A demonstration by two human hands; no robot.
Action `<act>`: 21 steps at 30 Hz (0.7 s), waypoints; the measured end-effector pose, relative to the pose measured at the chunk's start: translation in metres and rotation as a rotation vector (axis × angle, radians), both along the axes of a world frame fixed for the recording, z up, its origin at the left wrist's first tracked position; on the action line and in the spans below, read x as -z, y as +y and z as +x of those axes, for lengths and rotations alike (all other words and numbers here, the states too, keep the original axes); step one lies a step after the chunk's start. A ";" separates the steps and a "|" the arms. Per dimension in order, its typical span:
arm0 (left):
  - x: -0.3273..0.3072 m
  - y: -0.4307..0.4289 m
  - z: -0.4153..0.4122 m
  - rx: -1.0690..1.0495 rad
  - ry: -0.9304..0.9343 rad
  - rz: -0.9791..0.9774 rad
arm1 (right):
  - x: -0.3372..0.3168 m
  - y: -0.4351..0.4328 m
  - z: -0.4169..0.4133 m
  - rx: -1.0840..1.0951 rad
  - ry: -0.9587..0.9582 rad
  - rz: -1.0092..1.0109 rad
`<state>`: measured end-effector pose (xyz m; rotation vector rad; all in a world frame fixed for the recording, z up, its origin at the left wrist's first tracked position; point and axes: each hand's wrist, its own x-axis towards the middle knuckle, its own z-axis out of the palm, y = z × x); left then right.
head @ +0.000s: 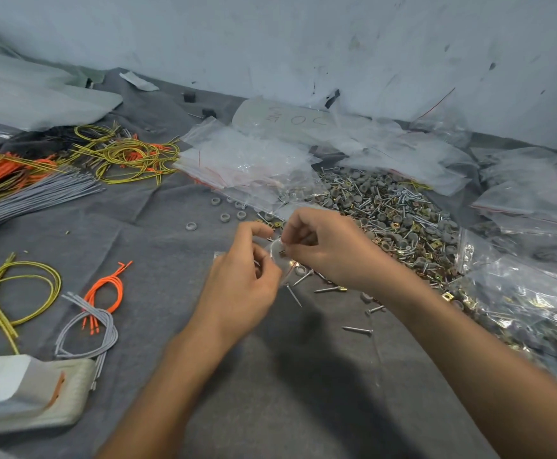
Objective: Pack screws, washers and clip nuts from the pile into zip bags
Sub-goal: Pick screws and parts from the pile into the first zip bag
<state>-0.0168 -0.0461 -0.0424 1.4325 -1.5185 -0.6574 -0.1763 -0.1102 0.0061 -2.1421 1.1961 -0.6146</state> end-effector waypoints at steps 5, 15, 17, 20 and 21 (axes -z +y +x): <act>0.000 0.000 0.002 0.020 -0.001 -0.008 | 0.001 0.001 -0.002 -0.040 0.065 -0.060; -0.018 0.007 0.010 0.091 0.019 -0.073 | -0.007 0.013 -0.005 -0.174 0.325 -0.200; -0.025 0.013 0.014 0.073 0.030 -0.103 | -0.013 0.014 -0.010 -0.159 0.241 -0.166; -0.034 0.028 0.021 0.077 0.056 -0.091 | -0.025 0.017 -0.017 -0.159 0.162 -0.172; -0.037 0.033 0.024 0.069 0.016 -0.095 | -0.029 0.019 -0.019 -0.164 0.143 -0.169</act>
